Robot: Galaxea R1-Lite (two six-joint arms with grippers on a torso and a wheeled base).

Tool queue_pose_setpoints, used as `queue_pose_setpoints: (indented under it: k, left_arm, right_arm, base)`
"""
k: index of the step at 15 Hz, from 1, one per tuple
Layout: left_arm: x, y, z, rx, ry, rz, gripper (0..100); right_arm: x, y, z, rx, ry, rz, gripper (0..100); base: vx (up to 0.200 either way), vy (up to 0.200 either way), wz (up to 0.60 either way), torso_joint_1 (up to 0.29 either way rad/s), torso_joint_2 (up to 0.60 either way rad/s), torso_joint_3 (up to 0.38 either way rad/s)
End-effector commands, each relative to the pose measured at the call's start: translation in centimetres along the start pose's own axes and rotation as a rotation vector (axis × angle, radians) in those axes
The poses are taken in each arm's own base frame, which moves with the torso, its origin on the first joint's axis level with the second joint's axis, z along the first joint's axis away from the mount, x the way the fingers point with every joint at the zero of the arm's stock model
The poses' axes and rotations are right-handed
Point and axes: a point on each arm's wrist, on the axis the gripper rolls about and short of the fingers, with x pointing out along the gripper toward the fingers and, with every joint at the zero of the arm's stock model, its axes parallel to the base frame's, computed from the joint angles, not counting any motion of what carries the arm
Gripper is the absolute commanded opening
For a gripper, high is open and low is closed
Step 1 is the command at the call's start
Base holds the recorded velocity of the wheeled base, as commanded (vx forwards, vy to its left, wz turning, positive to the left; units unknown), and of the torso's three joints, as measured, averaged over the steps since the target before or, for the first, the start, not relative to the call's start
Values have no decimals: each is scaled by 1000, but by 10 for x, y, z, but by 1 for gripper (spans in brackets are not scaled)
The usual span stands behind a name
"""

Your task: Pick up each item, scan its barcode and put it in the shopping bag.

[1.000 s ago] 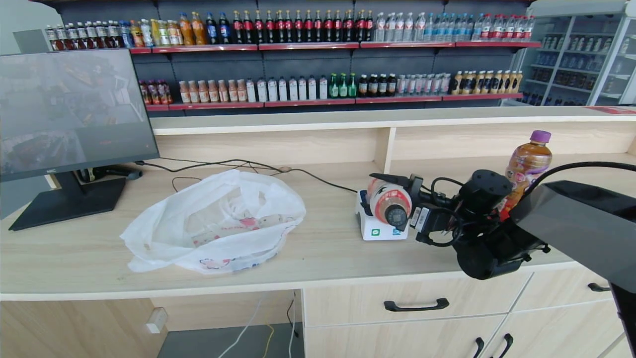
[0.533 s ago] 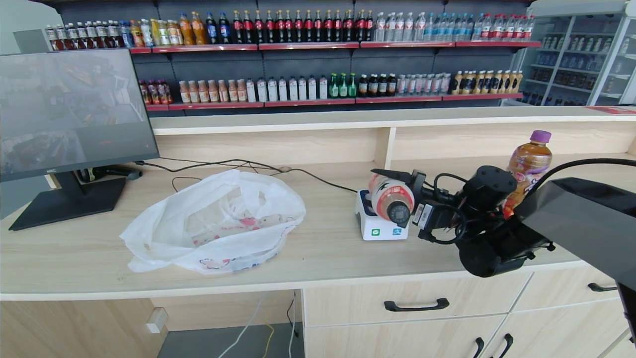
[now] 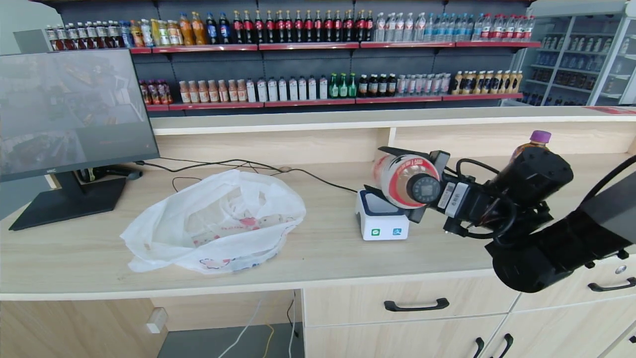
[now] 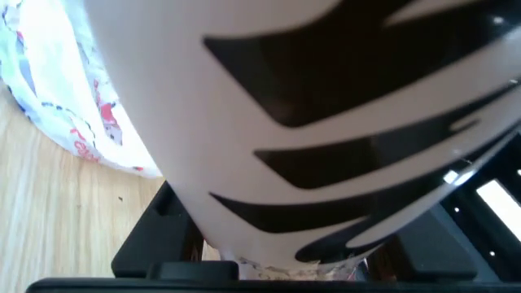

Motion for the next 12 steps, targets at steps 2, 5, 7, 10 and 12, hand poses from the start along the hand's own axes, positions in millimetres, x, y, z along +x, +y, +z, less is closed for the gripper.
queue_pose_setpoints:
  k: [2,5,7,10,12]
  left_arm:
    - [0,0,0,0,0,0,100]
    - [0,0,0,0,0,0,100]
    - [0,0,0,0,0,0,100]
    - [0,0,0,6,0,0,100]
    - [0,0,0,6,0,0,100]
  right_arm:
    - [-5,-13,69,140,-32,-67,0]
    - [-10,5,104,388,39,-143,0]
    - [-8,14,119,519,72,-202,0]
    - [-10,12,123,672,94,-277,0]
    - [-14,13,122,776,120,-323,0]
  base:
    - [0,0,0,0,0,0]
    - [0,0,0,0,0,0]
    - [0,0,0,0,0,0]
    - [0,0,0,0,0,0]
    - [0,0,0,0,0,0]
